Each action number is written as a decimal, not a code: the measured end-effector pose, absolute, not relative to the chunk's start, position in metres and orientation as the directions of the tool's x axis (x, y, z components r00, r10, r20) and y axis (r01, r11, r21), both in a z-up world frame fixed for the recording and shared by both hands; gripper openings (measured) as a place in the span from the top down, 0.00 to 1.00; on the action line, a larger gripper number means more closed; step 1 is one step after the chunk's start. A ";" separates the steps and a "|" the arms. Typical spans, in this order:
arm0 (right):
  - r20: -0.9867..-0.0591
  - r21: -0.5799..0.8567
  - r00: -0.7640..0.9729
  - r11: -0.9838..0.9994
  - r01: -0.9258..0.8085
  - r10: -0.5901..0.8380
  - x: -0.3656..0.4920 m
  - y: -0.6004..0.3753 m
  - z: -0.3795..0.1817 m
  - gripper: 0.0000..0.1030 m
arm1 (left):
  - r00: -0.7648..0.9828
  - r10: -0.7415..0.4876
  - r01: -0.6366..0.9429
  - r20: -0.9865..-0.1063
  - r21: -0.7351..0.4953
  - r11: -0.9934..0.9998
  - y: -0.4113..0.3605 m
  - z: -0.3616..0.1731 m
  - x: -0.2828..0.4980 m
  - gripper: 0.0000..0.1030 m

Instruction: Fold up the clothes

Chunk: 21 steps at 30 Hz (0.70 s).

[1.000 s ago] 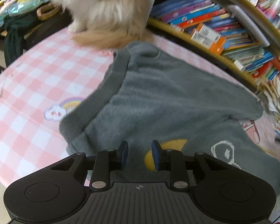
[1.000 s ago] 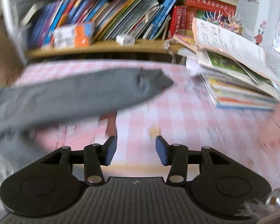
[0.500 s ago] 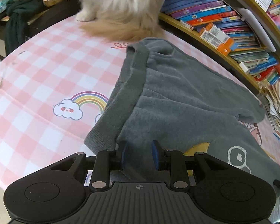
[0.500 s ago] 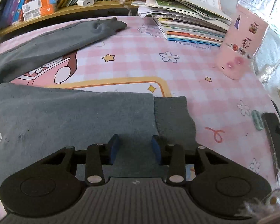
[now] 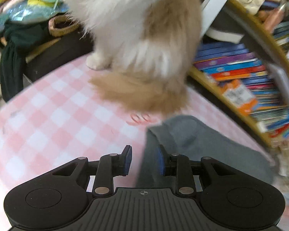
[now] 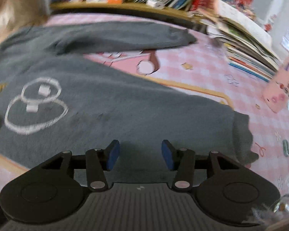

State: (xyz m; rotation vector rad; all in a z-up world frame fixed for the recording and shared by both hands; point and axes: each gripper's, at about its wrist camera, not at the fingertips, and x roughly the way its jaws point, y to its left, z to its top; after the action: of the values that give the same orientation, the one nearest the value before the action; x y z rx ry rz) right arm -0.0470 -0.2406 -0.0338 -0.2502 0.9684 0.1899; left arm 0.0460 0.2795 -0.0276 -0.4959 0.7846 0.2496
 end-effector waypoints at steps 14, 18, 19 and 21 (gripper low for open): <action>-0.846 -0.028 0.529 0.986 -0.167 0.065 -0.047 -0.254 -0.036 0.44 | 0.662 -0.003 -0.224 -0.749 -0.202 0.953 0.266 -0.048 0.093 0.65; -0.847 -0.019 0.528 0.987 -0.158 0.068 -0.046 -0.255 -0.036 0.43 | 0.669 -0.019 -0.233 -0.743 -0.233 0.944 0.268 -0.053 0.099 0.64; -0.847 -0.019 0.527 0.987 -0.159 0.069 -0.046 -0.255 -0.036 0.43 | 0.664 -0.022 -0.232 -0.747 -0.234 0.944 0.267 -0.055 0.101 0.64; -0.847 -0.018 0.528 0.987 -0.161 0.071 -0.046 -0.256 -0.036 0.43 | 0.663 -0.027 -0.230 -0.748 -0.238 0.944 0.265 -0.058 0.103 0.62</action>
State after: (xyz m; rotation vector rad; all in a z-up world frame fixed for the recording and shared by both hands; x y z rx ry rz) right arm -0.0460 -0.2557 -0.0358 -0.0975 1.0059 0.1383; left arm 0.1027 0.2649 -0.0576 -0.3271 0.8422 0.1171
